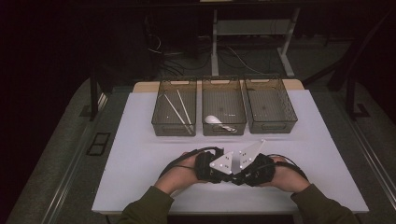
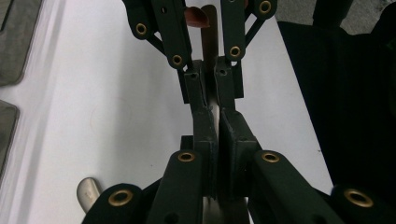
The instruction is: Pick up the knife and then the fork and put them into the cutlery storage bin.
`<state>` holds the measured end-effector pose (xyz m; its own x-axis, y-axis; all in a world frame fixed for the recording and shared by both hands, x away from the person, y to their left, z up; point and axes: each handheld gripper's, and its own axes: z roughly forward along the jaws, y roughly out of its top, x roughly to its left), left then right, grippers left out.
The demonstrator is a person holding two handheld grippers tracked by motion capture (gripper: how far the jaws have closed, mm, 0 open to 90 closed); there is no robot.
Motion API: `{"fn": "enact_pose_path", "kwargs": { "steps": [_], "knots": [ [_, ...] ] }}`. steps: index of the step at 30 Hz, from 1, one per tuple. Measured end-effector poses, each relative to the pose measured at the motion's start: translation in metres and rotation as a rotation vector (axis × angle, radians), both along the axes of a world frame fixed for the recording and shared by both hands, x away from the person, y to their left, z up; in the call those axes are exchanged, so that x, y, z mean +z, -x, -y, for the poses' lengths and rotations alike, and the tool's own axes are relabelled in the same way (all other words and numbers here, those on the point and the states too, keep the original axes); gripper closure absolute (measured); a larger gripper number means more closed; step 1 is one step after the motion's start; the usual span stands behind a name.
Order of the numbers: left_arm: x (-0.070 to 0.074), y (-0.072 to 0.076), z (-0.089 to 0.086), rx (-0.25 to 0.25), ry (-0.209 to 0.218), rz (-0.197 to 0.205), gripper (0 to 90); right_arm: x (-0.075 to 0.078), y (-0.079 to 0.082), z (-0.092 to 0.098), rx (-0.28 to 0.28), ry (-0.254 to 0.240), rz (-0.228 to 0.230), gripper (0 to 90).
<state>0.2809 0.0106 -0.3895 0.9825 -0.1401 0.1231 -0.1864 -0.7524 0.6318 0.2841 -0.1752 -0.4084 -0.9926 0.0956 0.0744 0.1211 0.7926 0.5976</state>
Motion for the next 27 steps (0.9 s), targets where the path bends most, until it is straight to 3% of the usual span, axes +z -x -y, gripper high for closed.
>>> {"fn": "enact_pose_path", "kwargs": {
  "steps": [6,8,10,14,20,27],
  "knots": [
    [0.001,-0.001,-0.001,0.002,0.004,0.001,83.8,0.001,0.0,0.0,-0.004,-0.002,0.007,82.6],
    [0.0,-0.001,-0.001,0.01,0.027,0.004,82.8,0.001,-0.001,0.001,-0.003,-0.005,0.007,82.7],
    [0.001,-0.003,-0.003,0.028,0.038,0.017,76.0,0.0,-0.001,0.001,-0.008,0.0,-0.008,82.7],
    [0.004,-0.009,-0.012,0.079,0.085,-0.017,61.7,-0.002,-0.003,0.004,-0.018,0.007,-0.01,82.7],
    [0.004,-0.012,-0.038,0.165,0.182,-0.099,48.6,-0.001,-0.007,0.01,-0.054,0.008,-0.008,82.7],
    [-0.004,-0.013,-0.081,0.36,0.275,-0.132,34.3,0.003,-0.012,0.022,-0.104,-0.023,0.008,82.6]
  ]
}}
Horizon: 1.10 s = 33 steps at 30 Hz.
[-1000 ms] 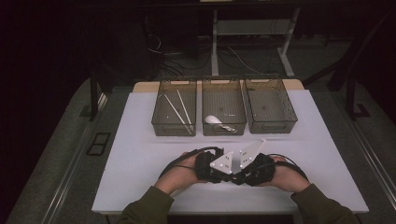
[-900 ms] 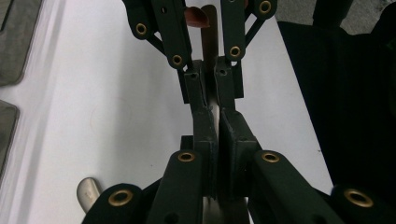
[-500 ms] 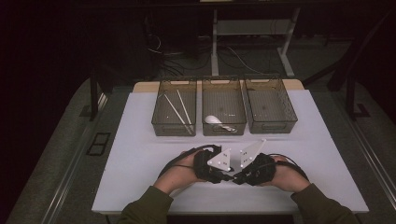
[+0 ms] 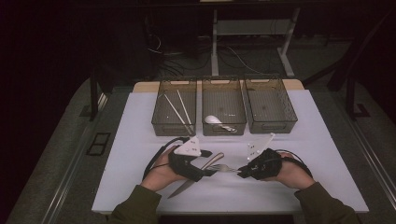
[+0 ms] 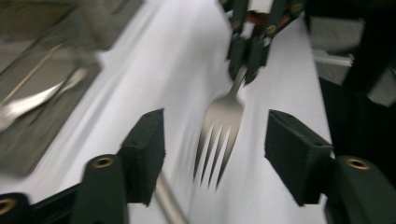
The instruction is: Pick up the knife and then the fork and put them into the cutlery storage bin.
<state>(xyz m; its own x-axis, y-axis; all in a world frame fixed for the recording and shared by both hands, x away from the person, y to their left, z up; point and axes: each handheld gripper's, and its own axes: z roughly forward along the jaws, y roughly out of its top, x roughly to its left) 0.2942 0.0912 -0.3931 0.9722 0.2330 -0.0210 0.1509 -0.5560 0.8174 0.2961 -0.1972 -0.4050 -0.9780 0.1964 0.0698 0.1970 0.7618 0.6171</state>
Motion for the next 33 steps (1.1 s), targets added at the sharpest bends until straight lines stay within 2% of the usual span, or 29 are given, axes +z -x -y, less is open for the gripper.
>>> {"fn": "enact_pose_path", "kwargs": {
  "steps": [7,12,16,17,22,26,33],
  "knots": [
    [-0.012,0.008,-0.034,0.125,0.027,-0.015,21.3,0.004,-0.007,0.015,-0.073,-0.022,0.002,82.6],
    [-0.019,0.015,-0.049,0.182,0.052,-0.014,16.0,0.007,-0.011,0.025,-0.128,-0.038,0.009,82.6],
    [-0.027,0.017,-0.059,0.234,0.065,-0.03,12.9,0.01,-0.016,0.034,-0.189,-0.057,0.011,82.6],
    [-0.028,0.018,-0.06,0.24,0.061,-0.033,11.7,0.012,-0.016,0.035,-0.21,-0.066,0.001,82.6],
    [-0.032,0.021,-0.06,0.263,0.074,-0.044,4.6,0.02,-0.023,0.046,-0.282,-0.086,0.02,82.6],
    [-0.034,0.021,-0.058,0.275,0.063,-0.033,0.3,0.027,-0.03,0.056,-0.333,-0.111,0.038,82.6],
    [-0.033,0.021,-0.059,0.301,0.07,-0.033,0.0,0.038,-0.043,0.065,-0.416,-0.156,0.058,82.6]
  ]
}}
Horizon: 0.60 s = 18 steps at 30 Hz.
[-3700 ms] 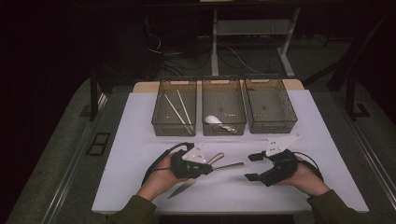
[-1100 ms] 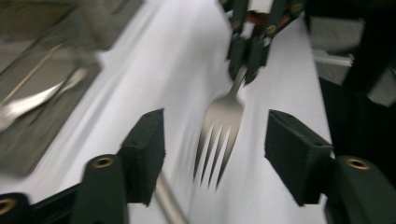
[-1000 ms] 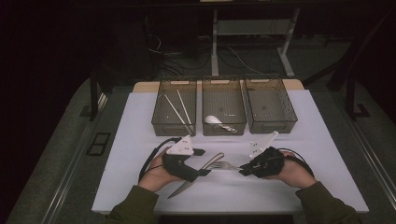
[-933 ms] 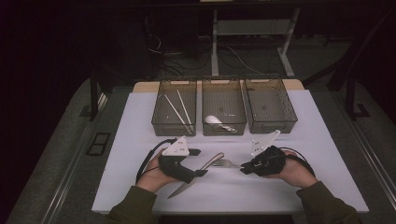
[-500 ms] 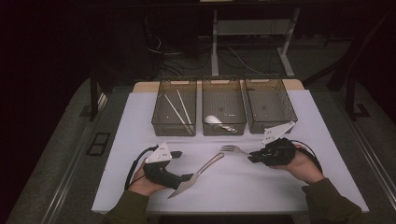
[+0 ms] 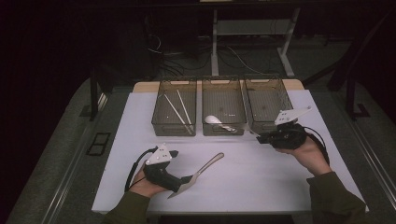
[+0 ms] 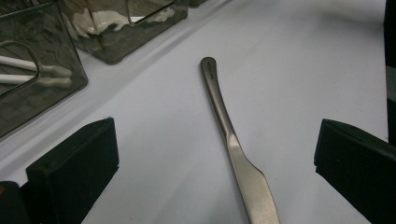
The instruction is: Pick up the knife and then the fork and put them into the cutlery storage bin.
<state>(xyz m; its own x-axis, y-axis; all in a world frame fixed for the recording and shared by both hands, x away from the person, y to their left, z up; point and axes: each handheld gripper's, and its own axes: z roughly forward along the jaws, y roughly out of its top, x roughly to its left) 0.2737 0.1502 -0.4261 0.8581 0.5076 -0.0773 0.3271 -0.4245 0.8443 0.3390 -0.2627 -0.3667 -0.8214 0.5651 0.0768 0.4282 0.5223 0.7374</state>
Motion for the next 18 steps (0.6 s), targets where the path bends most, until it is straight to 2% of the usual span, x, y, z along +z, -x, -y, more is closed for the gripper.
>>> {"fn": "enact_pose_path", "kwargs": {
  "steps": [2,6,12,14,18],
  "knots": [
    [0.0,-0.001,0.0,0.003,-0.001,0.012,0.0,0.002,-0.004,0.002,-0.02,-0.015,0.006,82.6],
    [-0.002,0.0,0.001,0.001,-0.009,0.003,0.0,0.006,-0.01,0.006,-0.06,-0.035,0.013,82.6],
    [-0.001,0.0,0.002,-0.001,-0.012,0.006,0.0,0.012,-0.019,0.011,-0.134,-0.027,0.029,82.6],
    [-0.002,-0.001,0.002,-0.002,-0.013,0.006,0.0,0.013,-0.025,0.013,-0.166,-0.034,0.027,82.6],
    [-0.002,0.0,0.003,-0.009,-0.018,0.008,0.0,0.014,-0.038,0.017,-0.219,-0.014,0.029,82.6]
  ]
}}
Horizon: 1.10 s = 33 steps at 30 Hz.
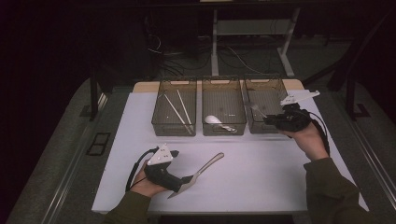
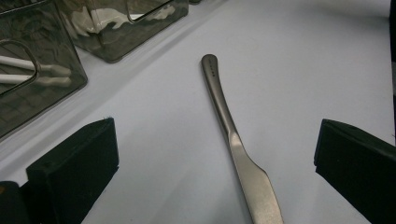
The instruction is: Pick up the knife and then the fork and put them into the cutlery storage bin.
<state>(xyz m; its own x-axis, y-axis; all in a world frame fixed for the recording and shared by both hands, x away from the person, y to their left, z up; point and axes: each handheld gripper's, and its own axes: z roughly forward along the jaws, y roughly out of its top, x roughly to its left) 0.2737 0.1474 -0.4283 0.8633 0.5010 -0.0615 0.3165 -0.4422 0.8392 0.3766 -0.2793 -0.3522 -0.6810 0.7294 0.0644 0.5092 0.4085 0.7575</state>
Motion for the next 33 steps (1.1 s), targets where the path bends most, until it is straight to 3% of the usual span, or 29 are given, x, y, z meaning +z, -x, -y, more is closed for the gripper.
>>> {"fn": "enact_pose_path", "kwargs": {
  "steps": [8,15,20,22,30,33],
  "knots": [
    [0.0,0.0,0.002,-0.006,-0.007,0.002,0.0,0.002,-0.031,0.018,-0.126,0.004,-0.022,82.5],
    [-0.001,0.0,0.003,-0.017,-0.018,0.001,0.0,-0.008,-0.062,0.023,-0.184,0.031,-0.07,82.5],
    [-0.002,0.0,0.005,-0.027,-0.032,0.006,0.0,-0.021,-0.084,0.021,-0.19,0.036,-0.106,82.5],
    [-0.002,0.0,0.005,-0.028,-0.028,0.002,0.0,-0.025,-0.092,0.021,-0.2,0.06,-0.116,82.5],
    [-0.003,0.0,0.006,-0.031,-0.026,0.0,0.0,-0.039,-0.106,0.024,-0.24,0.109,-0.172,81.4],
    [-0.003,0.0,0.006,-0.031,-0.025,0.0,0.0,-0.037,-0.105,0.026,-0.271,0.088,-0.15,73.4]
  ]
}}
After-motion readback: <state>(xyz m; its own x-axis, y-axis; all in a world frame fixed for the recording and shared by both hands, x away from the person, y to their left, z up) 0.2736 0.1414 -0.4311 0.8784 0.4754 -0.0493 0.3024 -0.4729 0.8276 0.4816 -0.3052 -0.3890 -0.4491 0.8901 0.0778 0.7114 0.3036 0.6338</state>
